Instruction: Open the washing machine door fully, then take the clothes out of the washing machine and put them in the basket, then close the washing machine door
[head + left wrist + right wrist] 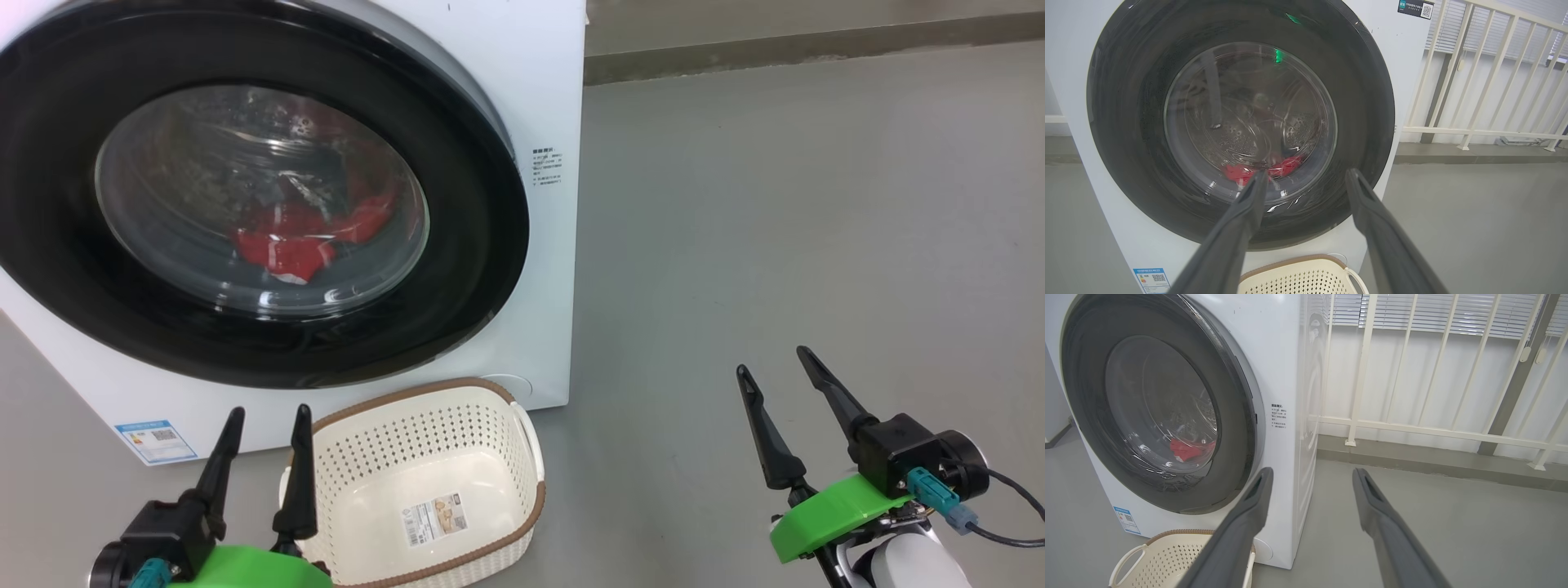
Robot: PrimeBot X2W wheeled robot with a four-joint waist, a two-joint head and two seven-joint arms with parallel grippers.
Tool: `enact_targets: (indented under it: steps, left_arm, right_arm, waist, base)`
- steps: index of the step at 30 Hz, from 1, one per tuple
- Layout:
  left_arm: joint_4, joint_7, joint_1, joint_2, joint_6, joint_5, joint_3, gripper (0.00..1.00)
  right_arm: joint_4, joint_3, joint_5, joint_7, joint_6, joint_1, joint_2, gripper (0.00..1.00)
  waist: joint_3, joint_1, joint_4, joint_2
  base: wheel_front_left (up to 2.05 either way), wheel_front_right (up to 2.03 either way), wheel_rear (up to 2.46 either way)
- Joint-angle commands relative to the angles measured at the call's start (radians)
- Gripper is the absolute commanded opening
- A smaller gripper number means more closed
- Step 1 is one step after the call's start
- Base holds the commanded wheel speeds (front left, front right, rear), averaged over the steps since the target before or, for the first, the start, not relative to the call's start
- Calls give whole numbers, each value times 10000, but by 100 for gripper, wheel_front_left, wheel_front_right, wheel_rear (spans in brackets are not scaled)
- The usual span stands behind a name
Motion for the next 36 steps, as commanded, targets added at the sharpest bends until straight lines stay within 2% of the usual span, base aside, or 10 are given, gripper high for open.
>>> enact_targets:
  steps: [1,7,8,9,10,11,16,22,26,36]
  left_arm:
    - [-178,-122,-400,172,65,30,327,100]
    - [-154,-122,-406,172,56,24,312,100]
    - [-155,-122,-403,172,54,19,316,100]
    - [-160,-122,-400,172,52,13,320,100]
    - [-166,-122,-400,172,51,11,320,100]
    - [-179,-122,-400,172,54,10,319,100]
    - [-337,-122,-472,172,36,-60,314,100]
    - [-444,-122,-529,172,11,-127,285,100]
    - [-516,-122,-672,172,6,-182,225,100]
    - [-702,-122,-1198,171,-11,-245,137,100]
  right_arm:
    - [-207,238,-25,-93,-7,-402,-21,100]
    - [-234,141,155,-93,-7,-371,-9,98]
    - [-227,148,242,-93,-7,-368,-6,52]
    - [-219,155,386,-93,-7,-368,-3,38]
    - [-209,159,565,-93,-7,-376,1,6]
    - [-218,230,642,-93,-7,-399,3,0]
    - [-119,560,965,-93,-7,-710,-4,0]
    - [131,728,2300,-93,-7,-1182,2,0]
    - [301,966,4033,-93,-7,-1753,-16,0]
    - [267,2112,8531,-57,-7,-3495,-627,0]
  waist:
    - [6,-1,1,0]
    - [54,-1,30,0]
    - [69,-1,38,0]
    - [87,-1,47,0]
    - [109,-1,55,0]
    - [138,-1,62,0]
    - [387,-1,105,0]
    - [690,-1,215,0]
    - [1088,-1,372,0]
    - [2303,-1,720,0]
  base:
    - [0,0,0]
    - [0,0,0]
    - [0,0,0]
    - [0,0,0]
    - [0,0,0]
    - [0,0,0]
    - [0,0,0]
    - [0,0,0]
    - [0,0,0]
    - [0,0,0]
